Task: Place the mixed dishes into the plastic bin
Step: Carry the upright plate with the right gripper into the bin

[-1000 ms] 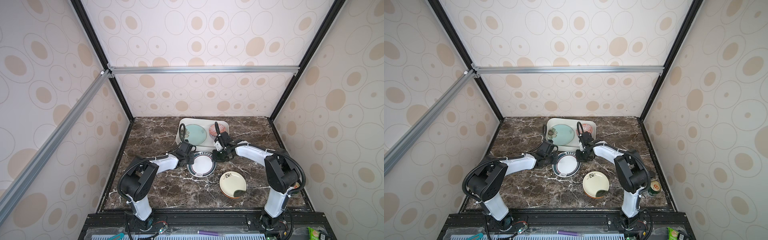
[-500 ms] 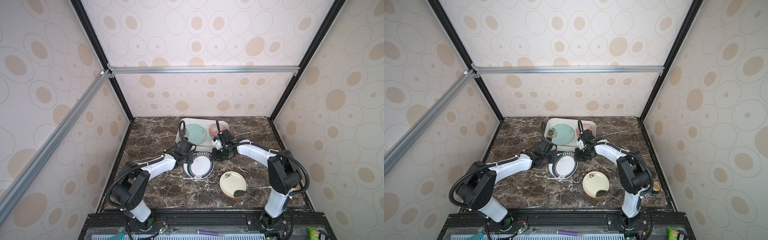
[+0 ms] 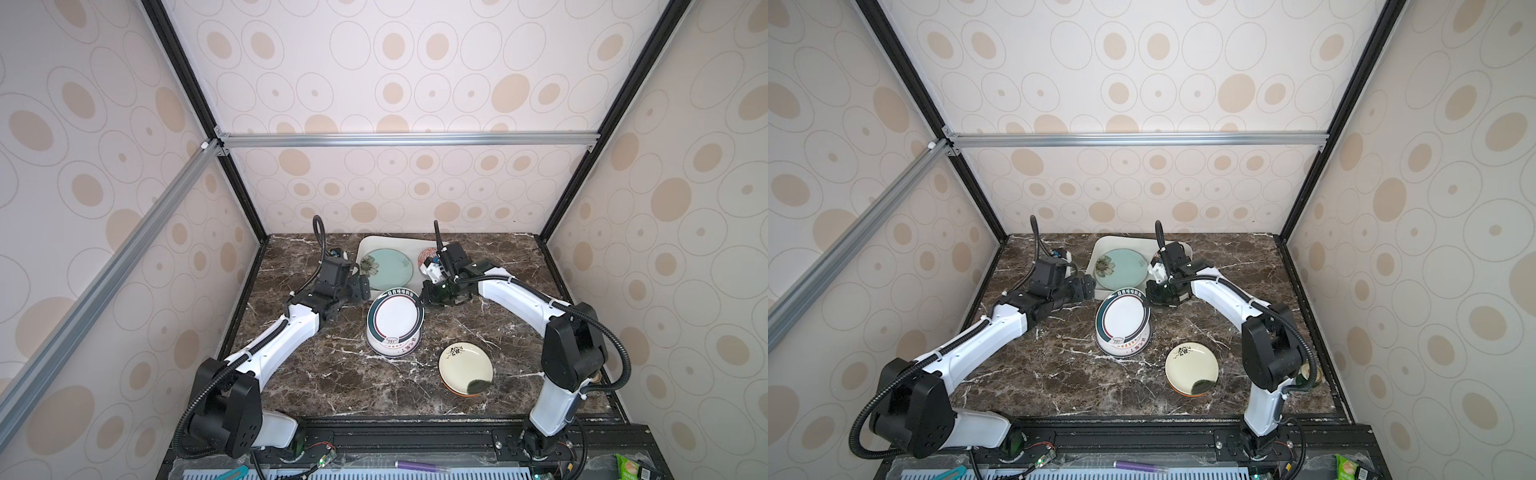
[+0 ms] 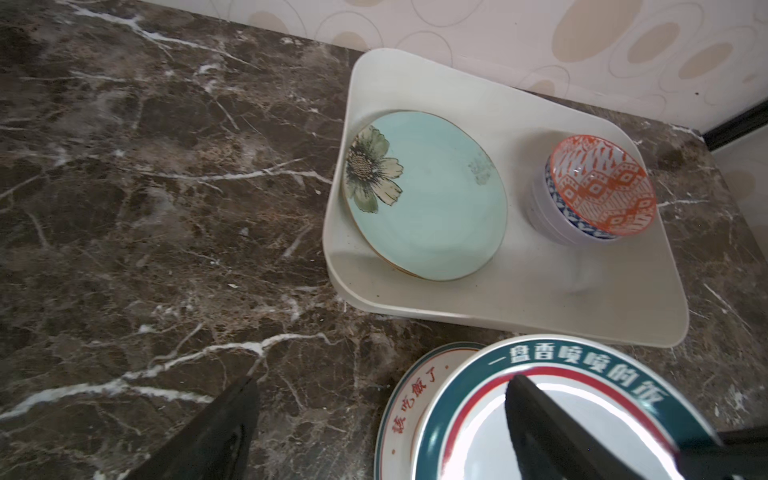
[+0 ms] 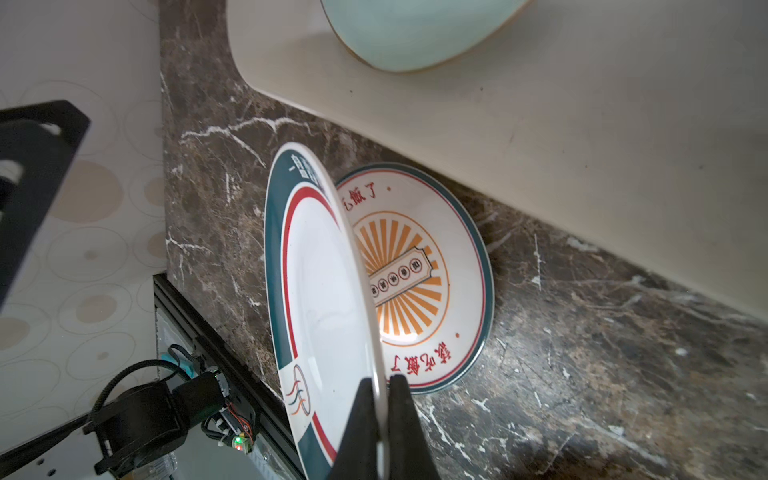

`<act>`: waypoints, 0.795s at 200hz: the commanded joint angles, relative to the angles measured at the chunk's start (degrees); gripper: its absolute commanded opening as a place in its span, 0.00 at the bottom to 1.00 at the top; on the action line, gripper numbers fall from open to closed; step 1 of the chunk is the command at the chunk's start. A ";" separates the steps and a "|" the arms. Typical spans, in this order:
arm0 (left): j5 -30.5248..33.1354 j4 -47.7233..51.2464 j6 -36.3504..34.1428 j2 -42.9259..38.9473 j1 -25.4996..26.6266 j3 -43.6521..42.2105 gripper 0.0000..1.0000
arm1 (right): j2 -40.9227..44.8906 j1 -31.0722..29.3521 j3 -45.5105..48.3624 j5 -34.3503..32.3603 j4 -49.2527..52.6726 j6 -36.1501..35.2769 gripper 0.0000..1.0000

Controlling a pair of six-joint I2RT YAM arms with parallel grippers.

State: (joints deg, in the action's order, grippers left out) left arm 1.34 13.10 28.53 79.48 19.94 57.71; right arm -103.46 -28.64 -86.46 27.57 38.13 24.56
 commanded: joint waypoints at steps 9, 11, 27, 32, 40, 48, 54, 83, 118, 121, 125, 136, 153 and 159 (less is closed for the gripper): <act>-4.23 0.27 -1.07 0.20 -3.69 0.59 0.97 | -4.10 2.31 -11.25 1.08 2.52 -1.16 0.00; -4.31 0.19 -1.06 0.27 -3.86 0.57 0.97 | -4.55 2.50 -12.04 1.02 2.62 -1.17 0.00; -5.58 -0.58 -0.95 1.21 -4.85 0.65 0.97 | -8.65 4.08 -18.44 1.43 3.24 -1.10 0.00; -5.92 -0.62 -0.94 1.45 -5.07 0.74 0.97 | -10.17 4.45 -20.60 1.39 3.54 -1.09 0.00; -6.32 -0.71 -0.94 1.90 -5.33 0.95 0.97 | -12.80 5.09 -24.02 1.39 4.31 -1.12 0.00; -6.58 -0.70 -1.00 2.27 -5.52 0.99 0.97 | -15.50 5.69 -28.00 1.37 5.40 -1.49 0.00; -6.67 -0.66 -1.07 2.47 -5.67 1.00 0.98 | -17.42 6.00 -30.88 1.06 6.25 -1.68 0.00; -6.53 -0.85 -1.20 2.74 -6.30 0.41 0.98 | -27.53 7.44 -43.63 0.78 9.30 -1.01 0.00; -6.60 -0.89 -1.72 3.99 -7.18 0.07 0.99 | -35.87 7.67 -54.91 1.55 9.84 0.76 0.00; -6.68 -0.84 -1.68 4.15 -7.20 0.04 0.99 | -36.38 7.67 -55.42 1.45 9.66 0.88 0.00; -6.77 -0.91 -1.81 4.35 -7.27 0.06 0.99 | -36.99 7.77 -56.04 1.37 9.45 1.04 0.00; -6.97 -0.97 -1.79 4.86 -7.43 0.16 0.99 | -38.71 7.80 -57.67 1.43 8.78 1.66 0.00; -7.57 -1.29 -1.68 5.78 -7.72 0.38 0.99 | -41.55 7.90 -59.86 1.43 8.28 3.02 0.00; -7.71 -1.40 -1.73 6.15 -7.73 0.51 0.99 | -42.48 7.90 -60.53 1.62 8.19 3.48 0.00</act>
State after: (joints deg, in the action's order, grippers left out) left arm -5.37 12.49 28.14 84.31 12.88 57.67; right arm -143.76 -20.64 -142.67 27.42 47.09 25.67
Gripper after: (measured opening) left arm 0.991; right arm 0.064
